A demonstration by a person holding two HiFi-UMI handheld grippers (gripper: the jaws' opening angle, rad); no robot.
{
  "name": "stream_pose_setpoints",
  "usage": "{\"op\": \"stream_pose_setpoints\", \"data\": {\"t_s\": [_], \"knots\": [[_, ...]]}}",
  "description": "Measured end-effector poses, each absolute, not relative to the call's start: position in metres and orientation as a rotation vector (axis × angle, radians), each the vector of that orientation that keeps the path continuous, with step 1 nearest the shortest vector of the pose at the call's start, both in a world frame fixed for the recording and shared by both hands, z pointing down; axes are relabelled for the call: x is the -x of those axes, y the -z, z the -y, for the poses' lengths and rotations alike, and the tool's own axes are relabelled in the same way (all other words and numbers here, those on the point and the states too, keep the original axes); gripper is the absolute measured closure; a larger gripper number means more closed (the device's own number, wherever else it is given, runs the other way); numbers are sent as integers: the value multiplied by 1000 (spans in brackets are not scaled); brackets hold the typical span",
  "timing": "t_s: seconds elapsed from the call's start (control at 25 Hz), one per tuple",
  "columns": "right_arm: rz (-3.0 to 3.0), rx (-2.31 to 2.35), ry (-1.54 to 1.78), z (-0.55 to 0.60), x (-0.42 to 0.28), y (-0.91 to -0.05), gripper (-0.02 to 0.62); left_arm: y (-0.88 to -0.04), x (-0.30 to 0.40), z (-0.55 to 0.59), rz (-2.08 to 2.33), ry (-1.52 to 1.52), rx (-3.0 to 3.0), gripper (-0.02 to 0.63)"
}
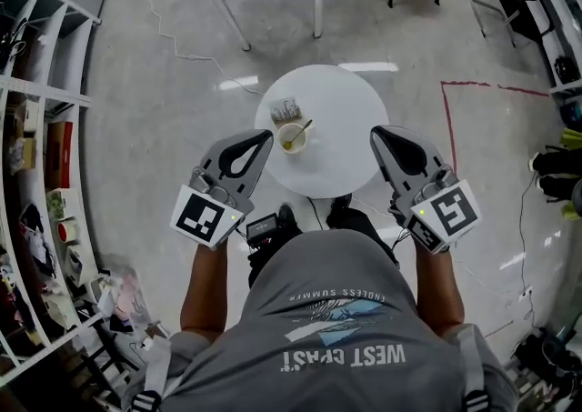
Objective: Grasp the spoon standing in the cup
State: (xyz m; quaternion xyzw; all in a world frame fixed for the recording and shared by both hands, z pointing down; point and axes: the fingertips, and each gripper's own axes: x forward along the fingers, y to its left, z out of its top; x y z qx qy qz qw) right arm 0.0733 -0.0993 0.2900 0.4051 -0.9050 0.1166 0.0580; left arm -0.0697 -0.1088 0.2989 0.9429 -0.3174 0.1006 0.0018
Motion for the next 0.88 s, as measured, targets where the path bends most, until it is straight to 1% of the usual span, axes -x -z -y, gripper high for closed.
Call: {"op": "stream_pose_setpoints", "data": {"t_s": [0.24,0.56,0.88], "knots": [[2810,-1051,-362,123,-80,-303,594,-310,62,114,1159,-360,-2865,609],[2840,-911,-393,129,-82,-317,594,-323,63,112,1273,-429,-2787,609],[2820,-948,-445,129,-66,-326,594,-343,78,108,1198,-462,-2762,609]]}}
